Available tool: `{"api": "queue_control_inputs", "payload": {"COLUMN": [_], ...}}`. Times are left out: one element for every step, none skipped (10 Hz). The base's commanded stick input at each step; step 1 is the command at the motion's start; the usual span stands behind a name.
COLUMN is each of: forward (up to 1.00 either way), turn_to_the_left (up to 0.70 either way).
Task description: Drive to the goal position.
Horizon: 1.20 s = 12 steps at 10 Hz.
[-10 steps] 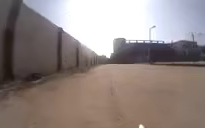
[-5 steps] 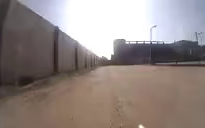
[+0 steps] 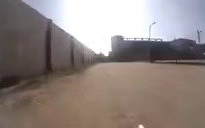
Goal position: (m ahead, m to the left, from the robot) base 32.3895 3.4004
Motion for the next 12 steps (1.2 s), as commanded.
{"api": "queue_control_inputs", "payload": {"forward": [1.0,1.0,1.0,1.0,1.0,1.0,1.0,1.0,1.0,1.0,1.0,1.0], "turn_to_the_left": [0.0,0.0,0.0,0.0,0.0,0.0,0.0,0.0,0.0,0.0,0.0,0.0]}}
